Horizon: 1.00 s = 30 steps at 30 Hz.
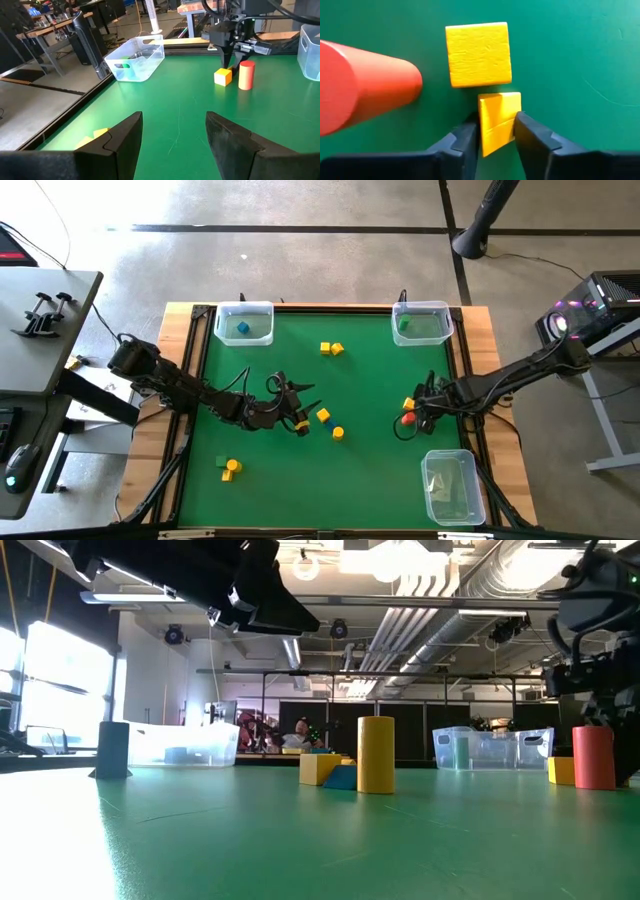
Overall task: Sort blocks by size
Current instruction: Put the yellow triangle block into the bottom transparent bin
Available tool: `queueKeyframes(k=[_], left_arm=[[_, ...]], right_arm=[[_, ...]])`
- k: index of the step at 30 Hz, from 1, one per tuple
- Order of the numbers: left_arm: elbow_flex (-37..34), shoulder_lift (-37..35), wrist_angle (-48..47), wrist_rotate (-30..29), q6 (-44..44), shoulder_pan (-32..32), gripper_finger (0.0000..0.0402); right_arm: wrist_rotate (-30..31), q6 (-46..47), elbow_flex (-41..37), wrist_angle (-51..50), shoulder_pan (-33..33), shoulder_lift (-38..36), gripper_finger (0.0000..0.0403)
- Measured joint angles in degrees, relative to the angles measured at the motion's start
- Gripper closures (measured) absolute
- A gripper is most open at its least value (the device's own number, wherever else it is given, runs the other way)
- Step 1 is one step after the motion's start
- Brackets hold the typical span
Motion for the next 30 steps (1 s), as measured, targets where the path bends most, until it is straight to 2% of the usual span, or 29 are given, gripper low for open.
queueKeyframes(k=[4, 7, 10, 15, 20, 24, 30], left_arm=[[0.0, 0.0, 0.0, 0.0, -0.01, 0.0, 0.0197], [0.0, 0.0, -0.02, 0.0, 0.01, 0.0, 0.0197], [0.0, 0.0, -0.02, 0.0, 0.01, 0.0, 0.0197], [-0.01, 0.0, -0.16, 0.0, 0.01, 0.0, 0.0197], [-0.04, 0.0, -0.5, 0.0, 0.35, -0.04, 0.0197], [-0.04, 0.0, -0.52, 0.0, 0.41, -0.04, 0.0197], [-0.04, 0.0, -1.09, 0.0, 0.41, -0.23, 0.0197]], right_arm=[[1.03, 0.68, 0.09, -0.05, 0.07, -0.09, 0.0341], [1.56, 1.35, 1.21, -1.7, 0.07, -0.02, 0.0345], [2.03, 3.06, 5.05, -7.44, 0.04, 0.16, 0.0378], [5.69, 5.58, 14.7, -18.31, 0.58, 0.13, 0.0398], [8.83, 6.6, 22.53, -23.75, 2.97, 0.08, 0.0401], [9.02, 8.51, 26.56, -25.04, 6.29, 0.08, 0.0401], [3.4, 15.35, 31.37, -24.82, 15.38, 0.08, 0.0401]])
